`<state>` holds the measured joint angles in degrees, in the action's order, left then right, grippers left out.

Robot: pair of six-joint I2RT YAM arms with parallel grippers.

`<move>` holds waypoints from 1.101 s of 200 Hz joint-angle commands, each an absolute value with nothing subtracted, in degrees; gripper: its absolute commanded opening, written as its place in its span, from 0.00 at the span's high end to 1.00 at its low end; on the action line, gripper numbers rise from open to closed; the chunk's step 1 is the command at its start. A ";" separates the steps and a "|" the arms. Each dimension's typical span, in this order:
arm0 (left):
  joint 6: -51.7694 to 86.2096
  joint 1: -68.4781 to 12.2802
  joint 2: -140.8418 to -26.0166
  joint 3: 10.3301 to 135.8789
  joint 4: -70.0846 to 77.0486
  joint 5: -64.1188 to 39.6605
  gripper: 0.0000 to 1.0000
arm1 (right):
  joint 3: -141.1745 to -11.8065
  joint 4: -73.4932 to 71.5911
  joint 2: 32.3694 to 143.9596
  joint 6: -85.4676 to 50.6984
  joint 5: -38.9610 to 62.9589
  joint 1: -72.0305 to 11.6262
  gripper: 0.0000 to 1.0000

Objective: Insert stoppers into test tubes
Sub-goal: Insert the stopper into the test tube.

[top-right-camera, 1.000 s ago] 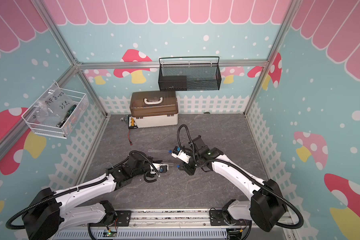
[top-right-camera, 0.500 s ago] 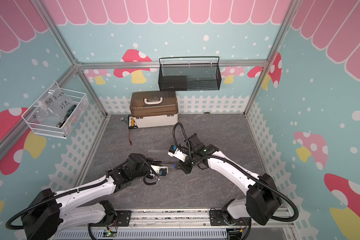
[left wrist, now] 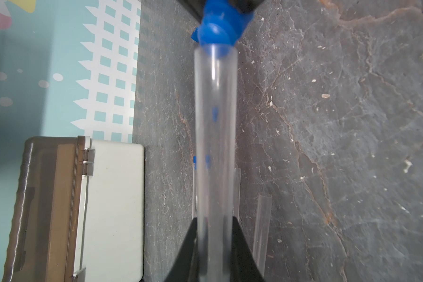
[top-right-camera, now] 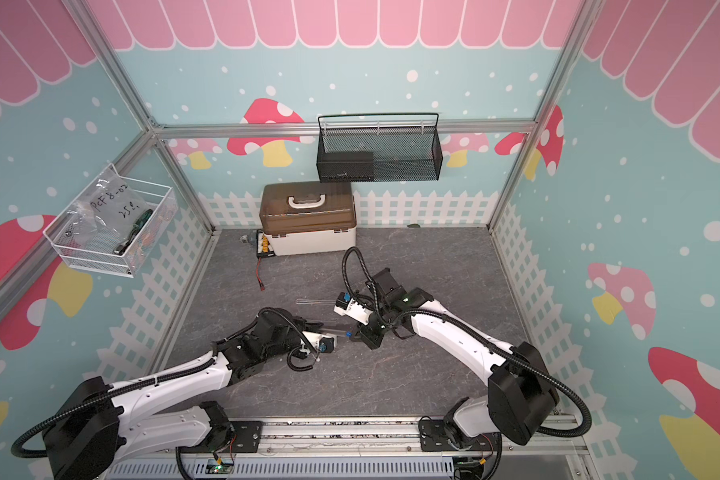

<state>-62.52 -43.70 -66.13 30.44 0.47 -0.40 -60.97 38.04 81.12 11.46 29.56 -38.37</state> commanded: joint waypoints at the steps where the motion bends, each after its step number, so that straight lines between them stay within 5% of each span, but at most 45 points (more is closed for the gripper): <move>1: -63.93 -44.80 -66.63 31.28 0.12 -1.41 1.00 | -62.92 37.76 82.33 11.93 30.85 -39.11 0.94; 133: -59.06 -45.26 -66.56 32.36 0.35 -3.66 1.00 | -65.01 39.13 85.15 13.48 30.13 -40.35 0.96; 220: -70.28 -49.89 -64.17 29.92 0.44 -1.28 1.00 | -77.31 47.19 90.76 16.70 24.84 -42.10 1.00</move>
